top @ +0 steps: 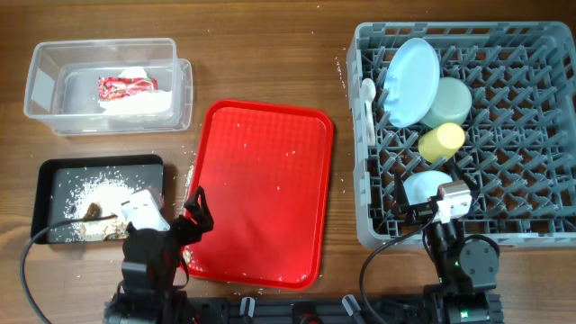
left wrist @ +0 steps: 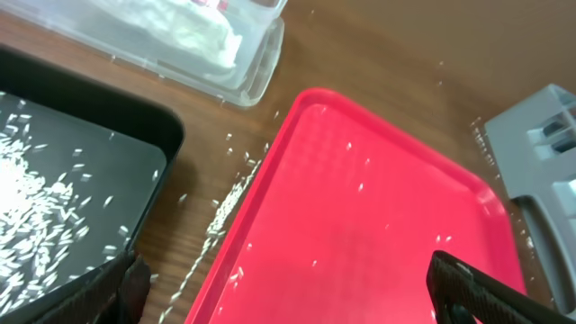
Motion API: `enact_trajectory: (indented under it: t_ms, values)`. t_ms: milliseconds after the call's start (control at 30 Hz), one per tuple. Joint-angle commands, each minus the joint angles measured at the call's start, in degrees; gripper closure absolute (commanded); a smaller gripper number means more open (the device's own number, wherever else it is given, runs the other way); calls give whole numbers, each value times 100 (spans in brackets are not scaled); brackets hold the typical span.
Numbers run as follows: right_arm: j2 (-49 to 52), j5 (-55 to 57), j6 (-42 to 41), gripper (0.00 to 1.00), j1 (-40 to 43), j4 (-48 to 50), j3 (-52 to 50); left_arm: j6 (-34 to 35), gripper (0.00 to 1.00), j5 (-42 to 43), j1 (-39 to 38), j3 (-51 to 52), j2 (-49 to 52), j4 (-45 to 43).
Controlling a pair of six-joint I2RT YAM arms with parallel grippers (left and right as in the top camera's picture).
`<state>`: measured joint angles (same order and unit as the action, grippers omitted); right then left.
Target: Sort waste into correct bins and load items into the dishwasher rack
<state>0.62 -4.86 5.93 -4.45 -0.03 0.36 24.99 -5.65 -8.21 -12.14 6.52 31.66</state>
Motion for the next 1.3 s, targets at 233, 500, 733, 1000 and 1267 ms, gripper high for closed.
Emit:
enact_trajectory:
  t_ms: [233, 500, 733, 1000, 1267]
  values:
    - [-42, 72, 74, 0, 28, 15, -4, -831, 0, 686, -17, 1088, -638, -2796]
    - [-42, 72, 74, 0, 28, 15, -4, -839, 0, 450, 699, 1182, -638, -2756]
    - [-42, 72, 74, 0, 28, 15, -4, -1001, 0, 455, 981, 1182, -638, -2761]
    - [-42, 72, 74, 0, 28, 15, -4, -1001, 0, 455, 984, 1182, -636, -2761]
    - [-42, 72, 74, 1, 28, 15, -4, -1001, 0, 455, 984, 1182, -636, -2761]
